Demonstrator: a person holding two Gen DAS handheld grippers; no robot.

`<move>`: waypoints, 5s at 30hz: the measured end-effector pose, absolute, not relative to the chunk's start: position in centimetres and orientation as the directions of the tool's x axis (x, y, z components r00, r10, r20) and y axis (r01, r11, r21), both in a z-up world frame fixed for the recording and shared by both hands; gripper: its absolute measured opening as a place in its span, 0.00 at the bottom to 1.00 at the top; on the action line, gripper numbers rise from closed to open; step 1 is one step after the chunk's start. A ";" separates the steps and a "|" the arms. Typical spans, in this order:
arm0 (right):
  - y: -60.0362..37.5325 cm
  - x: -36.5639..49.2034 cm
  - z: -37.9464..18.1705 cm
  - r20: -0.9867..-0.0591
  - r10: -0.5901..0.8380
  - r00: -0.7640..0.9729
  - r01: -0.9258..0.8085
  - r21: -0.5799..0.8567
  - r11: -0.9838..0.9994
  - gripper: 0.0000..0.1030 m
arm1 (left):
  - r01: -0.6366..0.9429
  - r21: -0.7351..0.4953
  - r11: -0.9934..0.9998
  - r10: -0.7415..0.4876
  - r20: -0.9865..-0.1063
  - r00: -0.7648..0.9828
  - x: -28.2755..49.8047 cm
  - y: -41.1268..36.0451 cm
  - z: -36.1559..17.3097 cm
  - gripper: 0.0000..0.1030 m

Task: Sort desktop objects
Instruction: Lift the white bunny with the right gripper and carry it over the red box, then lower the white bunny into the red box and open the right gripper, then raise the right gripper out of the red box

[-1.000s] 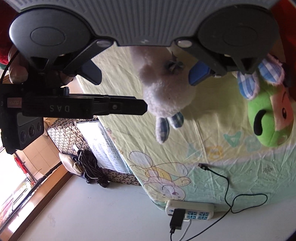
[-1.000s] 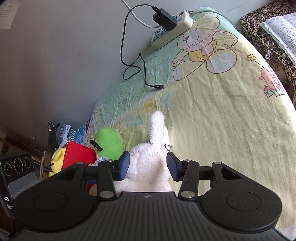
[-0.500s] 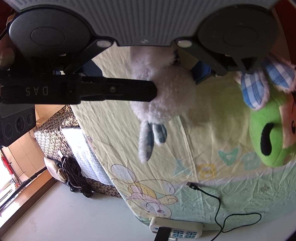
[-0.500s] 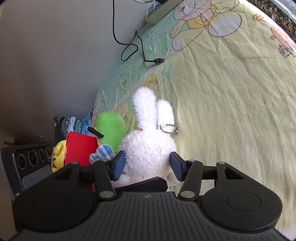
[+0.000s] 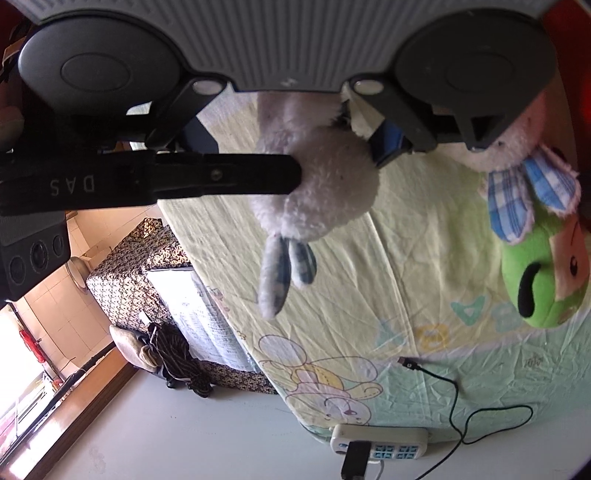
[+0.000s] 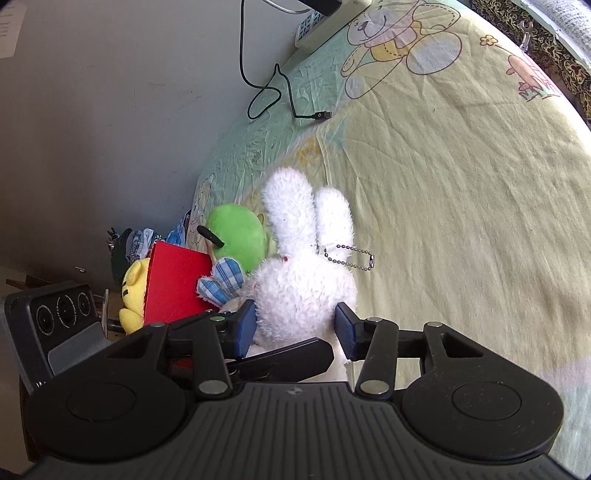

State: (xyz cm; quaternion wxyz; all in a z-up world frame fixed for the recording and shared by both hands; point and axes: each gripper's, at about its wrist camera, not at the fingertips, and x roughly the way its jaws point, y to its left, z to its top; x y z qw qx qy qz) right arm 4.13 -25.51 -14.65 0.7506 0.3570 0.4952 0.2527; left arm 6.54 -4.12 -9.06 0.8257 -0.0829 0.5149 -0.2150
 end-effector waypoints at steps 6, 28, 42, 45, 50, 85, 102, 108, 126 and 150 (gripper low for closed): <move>-24.7 1.4 -13.3 -0.559 0.737 0.381 -0.055 0.782 0.621 0.47 | 0.309 -0.354 0.883 -0.456 -0.804 0.381 3.2 -3.7 -7.7 0.83; -13.9 -6.4 -9.5 -0.549 0.751 0.368 -0.155 0.760 0.631 0.47 | 0.423 -0.266 0.866 -0.456 -0.769 0.449 -7.6 6.1 -3.7 0.83; -3.6 -8.4 -5.6 -0.479 0.774 0.414 -0.232 0.767 0.598 0.47 | 0.483 -0.249 0.840 -0.504 -0.689 0.521 -11.4 17.3 1.0 0.83; -1.3 -8.3 -4.7 -0.460 0.779 0.426 -0.265 0.760 0.594 0.47 | 0.488 -0.248 0.837 -0.513 -0.665 0.542 -12.0 19.8 2.0 0.83; 1.8 -7.4 -3.6 -0.437 0.785 0.439 -0.306 0.748 0.588 0.47 | 0.479 -0.258 0.839 -0.521 -0.635 0.571 -12.2 23.3 3.2 0.83; 12.2 6.9 -8.4 -0.511 0.785 0.350 -0.421 0.663 0.619 0.47 | 0.157 -0.216 0.964 -0.267 -0.752 0.603 0.3 31.8 -2.7 0.82; 11.8 6.4 -7.8 -0.546 0.701 0.459 -0.401 0.577 0.712 0.48 | 0.165 -0.209 0.964 -0.266 -0.775 0.574 0.9 31.6 -3.1 0.82; 12.1 6.5 -8.3 -0.581 0.700 0.415 -0.367 0.597 0.713 0.36 | 0.181 -0.201 0.963 -0.269 -0.765 0.586 0.7 30.7 -2.8 0.84; 12.7 7.6 -9.2 -0.580 0.656 0.483 -0.363 0.549 0.753 0.25 | 0.178 -0.173 0.969 -0.247 -0.739 0.627 1.5 29.9 -3.4 0.92; 11.8 4.4 -8.9 -0.585 0.619 0.524 -0.342 0.521 0.782 0.27 | 0.217 -0.254 0.942 -0.335 -0.728 0.598 0.7 30.0 -3.8 0.96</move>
